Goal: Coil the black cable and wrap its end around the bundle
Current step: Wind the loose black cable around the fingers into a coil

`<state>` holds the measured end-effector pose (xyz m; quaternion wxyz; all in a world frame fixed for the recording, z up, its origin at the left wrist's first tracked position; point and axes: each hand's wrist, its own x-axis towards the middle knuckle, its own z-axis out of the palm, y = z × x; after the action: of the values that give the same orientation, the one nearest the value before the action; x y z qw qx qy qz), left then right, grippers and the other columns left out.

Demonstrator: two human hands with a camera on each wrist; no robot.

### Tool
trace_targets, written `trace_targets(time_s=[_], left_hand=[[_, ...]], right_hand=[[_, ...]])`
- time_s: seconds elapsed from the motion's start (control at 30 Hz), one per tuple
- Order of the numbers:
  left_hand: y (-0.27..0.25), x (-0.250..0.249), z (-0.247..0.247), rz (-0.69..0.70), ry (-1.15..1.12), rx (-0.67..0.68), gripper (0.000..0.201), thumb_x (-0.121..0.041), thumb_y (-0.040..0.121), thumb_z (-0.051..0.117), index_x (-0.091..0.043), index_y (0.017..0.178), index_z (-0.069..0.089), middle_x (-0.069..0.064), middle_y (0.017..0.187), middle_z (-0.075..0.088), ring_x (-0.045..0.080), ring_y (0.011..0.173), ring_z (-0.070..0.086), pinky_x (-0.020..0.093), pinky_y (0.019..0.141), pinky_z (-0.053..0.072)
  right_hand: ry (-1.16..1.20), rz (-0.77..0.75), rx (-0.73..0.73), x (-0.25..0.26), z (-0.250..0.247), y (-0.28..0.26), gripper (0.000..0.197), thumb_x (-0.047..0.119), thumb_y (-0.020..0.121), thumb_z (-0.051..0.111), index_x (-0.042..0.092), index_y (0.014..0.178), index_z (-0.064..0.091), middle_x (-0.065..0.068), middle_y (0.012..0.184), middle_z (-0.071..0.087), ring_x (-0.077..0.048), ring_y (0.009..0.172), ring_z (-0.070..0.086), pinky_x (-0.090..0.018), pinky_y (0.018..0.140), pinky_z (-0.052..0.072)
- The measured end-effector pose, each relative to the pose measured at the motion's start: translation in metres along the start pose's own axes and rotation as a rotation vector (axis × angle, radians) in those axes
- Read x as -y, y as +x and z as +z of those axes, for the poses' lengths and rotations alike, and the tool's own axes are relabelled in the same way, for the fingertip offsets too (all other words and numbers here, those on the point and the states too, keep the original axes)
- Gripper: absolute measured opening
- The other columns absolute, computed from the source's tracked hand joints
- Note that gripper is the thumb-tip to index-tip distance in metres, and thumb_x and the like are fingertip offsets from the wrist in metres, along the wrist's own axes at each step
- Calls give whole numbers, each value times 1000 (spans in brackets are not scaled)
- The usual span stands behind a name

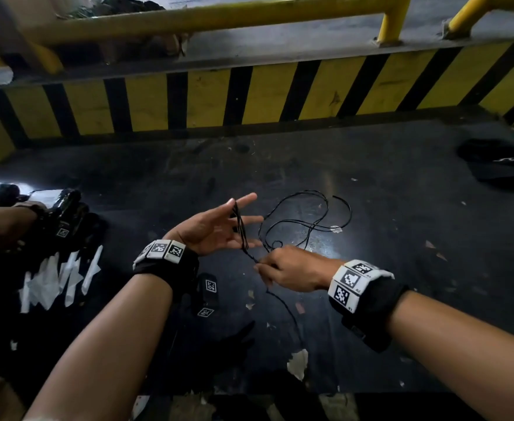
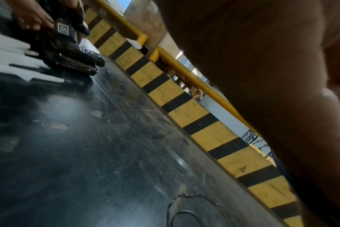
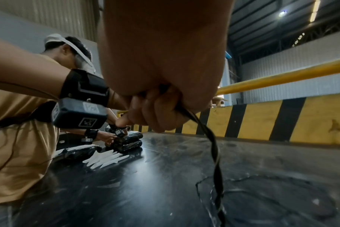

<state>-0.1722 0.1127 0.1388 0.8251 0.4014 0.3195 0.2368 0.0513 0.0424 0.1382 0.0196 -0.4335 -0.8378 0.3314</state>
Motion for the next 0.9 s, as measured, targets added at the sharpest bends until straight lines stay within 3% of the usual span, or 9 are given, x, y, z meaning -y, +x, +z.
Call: trace_targets(time_s=[0.13,0.27,0.33,0.4,0.47,0.53,0.7,0.77,0.9], left_hand=[[1,13,1,-117,58,-45,70,-55,79,75,-40,144,53,15,154,47,46,124,59,49,102,51],[5,27,5,-143,114,-71,62,-48,83,75,-24,139,62,17,137,63,46,120,60,60,113,37],[5,32,7,-170,115,-104,64,-46,77,82,-16,132,67,19,136,63,49,119,59,60,109,43],[4,35,10,-205,81,-100,76,-43,73,86,-13,138,61,21,150,51,51,124,56,57,102,49],[5,35,18,-251,103,-46,78,-45,72,86,-19,141,59,16,152,49,41,120,64,51,96,54],[5,36,25,-302,126,29,75,-48,77,81,-25,144,56,14,156,43,38,119,66,49,99,53],[6,39,29,-298,73,134,56,-44,96,55,-28,150,47,16,159,40,53,130,51,54,109,44],[3,41,27,-272,35,128,51,-42,101,43,-29,151,46,16,158,41,56,131,48,56,111,40],[-6,45,21,-242,-50,84,51,-42,102,42,-26,150,47,21,157,40,53,127,54,56,110,43]], right_hand=[[-189,6,37,8,-23,0,36,43,98,45,27,69,58,5,68,62,-13,62,59,-30,61,44],[-362,-5,42,24,-59,4,25,33,90,51,24,89,74,2,76,70,-17,70,65,-34,65,55],[-399,-7,30,29,-79,4,22,33,89,55,32,99,74,6,84,73,-17,77,67,-36,70,59],[-463,-17,34,33,-96,4,18,37,92,60,40,103,72,11,93,72,-16,84,66,-37,73,58],[-534,-44,2,34,-110,5,13,39,91,64,41,101,72,15,94,69,-14,86,64,-34,70,53],[-566,-61,-77,34,-118,11,8,41,89,69,39,95,72,15,90,65,-15,86,63,-32,68,48],[-566,-78,-279,28,-119,29,15,49,85,72,35,91,73,10,92,69,-19,89,65,-31,70,42],[-539,-75,-305,25,-118,32,17,51,86,70,36,93,73,10,95,71,-19,91,66,-31,70,42],[-515,-89,-324,16,-120,34,18,53,85,70,38,95,74,13,97,72,-16,93,67,-30,70,43]])
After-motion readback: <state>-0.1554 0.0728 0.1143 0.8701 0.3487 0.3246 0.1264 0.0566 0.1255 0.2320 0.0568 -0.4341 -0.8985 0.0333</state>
